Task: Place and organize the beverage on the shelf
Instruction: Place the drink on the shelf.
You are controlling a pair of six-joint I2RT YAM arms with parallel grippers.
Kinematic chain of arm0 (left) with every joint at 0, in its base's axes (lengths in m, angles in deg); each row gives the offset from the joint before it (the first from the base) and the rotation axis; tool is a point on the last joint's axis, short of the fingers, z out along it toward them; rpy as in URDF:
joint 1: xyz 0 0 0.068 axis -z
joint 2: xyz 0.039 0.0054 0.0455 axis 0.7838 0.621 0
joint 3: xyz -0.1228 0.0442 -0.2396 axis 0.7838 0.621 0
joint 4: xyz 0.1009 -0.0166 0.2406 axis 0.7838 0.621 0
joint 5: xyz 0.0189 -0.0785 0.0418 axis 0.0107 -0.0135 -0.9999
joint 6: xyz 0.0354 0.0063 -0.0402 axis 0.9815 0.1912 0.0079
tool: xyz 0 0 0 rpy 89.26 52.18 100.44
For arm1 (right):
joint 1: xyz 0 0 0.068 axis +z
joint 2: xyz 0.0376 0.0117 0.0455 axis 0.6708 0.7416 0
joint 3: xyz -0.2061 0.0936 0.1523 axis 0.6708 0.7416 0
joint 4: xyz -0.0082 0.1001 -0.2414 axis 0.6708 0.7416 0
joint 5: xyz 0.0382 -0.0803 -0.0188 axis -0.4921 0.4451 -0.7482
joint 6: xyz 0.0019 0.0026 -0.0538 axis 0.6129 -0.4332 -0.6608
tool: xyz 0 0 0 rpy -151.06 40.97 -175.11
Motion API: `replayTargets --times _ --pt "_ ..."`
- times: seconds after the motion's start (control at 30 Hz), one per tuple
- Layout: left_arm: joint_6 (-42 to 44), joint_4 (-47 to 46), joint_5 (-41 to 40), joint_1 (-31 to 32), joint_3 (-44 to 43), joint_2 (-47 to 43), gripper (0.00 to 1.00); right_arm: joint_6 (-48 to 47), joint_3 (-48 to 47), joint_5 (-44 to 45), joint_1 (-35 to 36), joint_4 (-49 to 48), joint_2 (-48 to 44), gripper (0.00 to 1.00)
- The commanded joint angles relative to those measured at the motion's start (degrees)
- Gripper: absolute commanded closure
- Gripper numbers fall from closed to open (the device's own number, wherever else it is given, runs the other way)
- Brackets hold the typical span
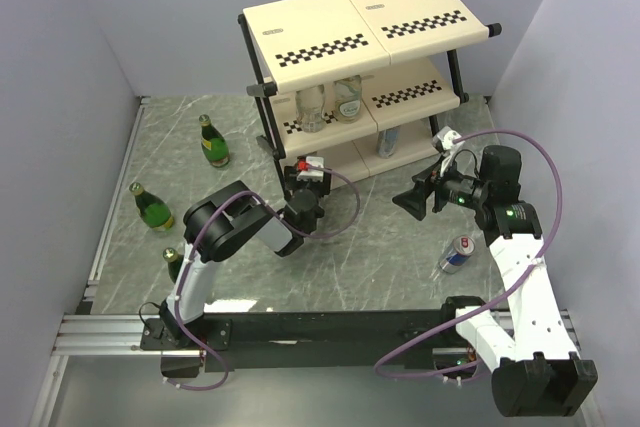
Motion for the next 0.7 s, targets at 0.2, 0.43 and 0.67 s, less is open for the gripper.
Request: replayTargets --times 0.2,0.43,0.67 --pt "-2.51 -23.11 -1.24 0.29 0.98 -0.64 0.09 -0.67 -1.36 -1.25 -0.74 -0.42 -0.93 0.13" --pt "-1.46 -24.17 -2.99 0.99 2.47 -2.22 0.00 -0.76 -1.36 -1.51 -0.83 -0.33 -0.75 0.13" --pt "1.79 -25.13 -5.10 2.49 3.09 -3.10 0.01 -0.67 -1.36 -1.51 -0.83 -0.42 -0.84 0.13"
